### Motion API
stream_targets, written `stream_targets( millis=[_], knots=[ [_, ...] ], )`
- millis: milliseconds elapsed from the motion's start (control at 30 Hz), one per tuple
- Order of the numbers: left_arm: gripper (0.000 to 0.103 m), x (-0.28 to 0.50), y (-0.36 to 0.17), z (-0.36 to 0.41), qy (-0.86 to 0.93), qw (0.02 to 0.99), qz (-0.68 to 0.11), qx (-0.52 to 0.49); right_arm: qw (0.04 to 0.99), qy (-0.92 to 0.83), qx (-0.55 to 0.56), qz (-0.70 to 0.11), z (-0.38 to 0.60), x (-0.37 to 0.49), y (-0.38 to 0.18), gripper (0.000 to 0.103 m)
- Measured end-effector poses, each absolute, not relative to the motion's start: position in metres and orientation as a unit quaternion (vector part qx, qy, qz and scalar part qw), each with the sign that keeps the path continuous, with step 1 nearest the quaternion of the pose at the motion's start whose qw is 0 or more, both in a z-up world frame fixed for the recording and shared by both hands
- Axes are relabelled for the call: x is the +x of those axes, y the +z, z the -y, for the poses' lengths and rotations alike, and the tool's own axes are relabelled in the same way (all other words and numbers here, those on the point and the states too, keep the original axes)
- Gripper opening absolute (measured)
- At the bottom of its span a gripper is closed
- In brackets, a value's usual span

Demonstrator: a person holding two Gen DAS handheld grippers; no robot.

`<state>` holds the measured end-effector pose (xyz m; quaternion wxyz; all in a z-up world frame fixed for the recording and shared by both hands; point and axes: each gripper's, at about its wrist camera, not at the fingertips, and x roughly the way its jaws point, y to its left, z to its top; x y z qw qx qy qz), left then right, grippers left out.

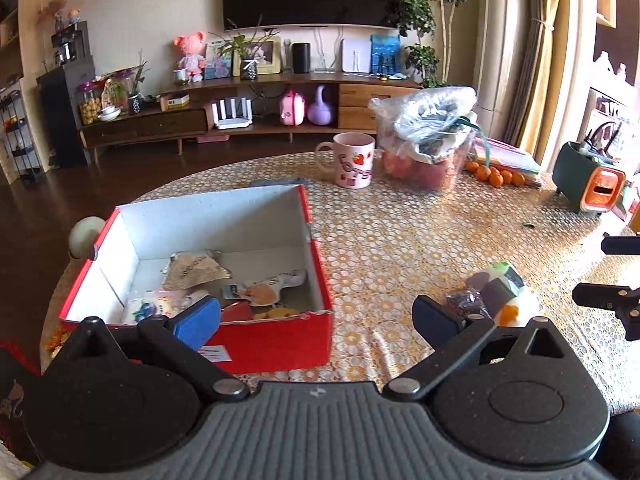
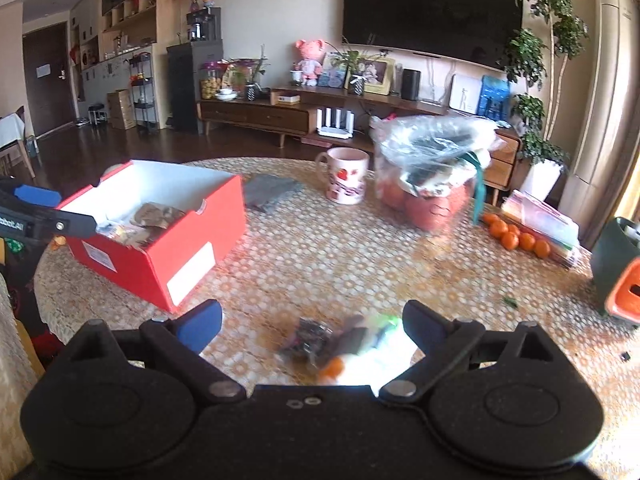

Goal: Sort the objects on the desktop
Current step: 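Move both open tools back toward the last items on the table, then grasp the clear bag of black items with left tool while right tool grasps the white-green tissue packet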

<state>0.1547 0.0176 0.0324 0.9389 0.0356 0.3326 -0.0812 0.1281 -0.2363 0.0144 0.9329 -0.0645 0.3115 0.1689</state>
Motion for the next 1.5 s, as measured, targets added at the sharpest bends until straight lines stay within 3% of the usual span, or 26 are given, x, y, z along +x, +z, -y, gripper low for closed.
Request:
stream_targets(
  millis=[667, 1500],
  knots=[
    [0.103, 0.161, -0.034, 0.109, -0.166, 0.917, -0.342, 0.119, 0.928, 0.102, -0.051, -0.354, 0.299, 0.151, -0.028, 0.097],
    [0.102, 0.248, -0.102, 0.147, -0.136, 0.904, -0.4, 0.058, 0.906, 0.079, -0.012, -0.416, 0.268, 0.24, -0.082, 0.096]
  ],
)
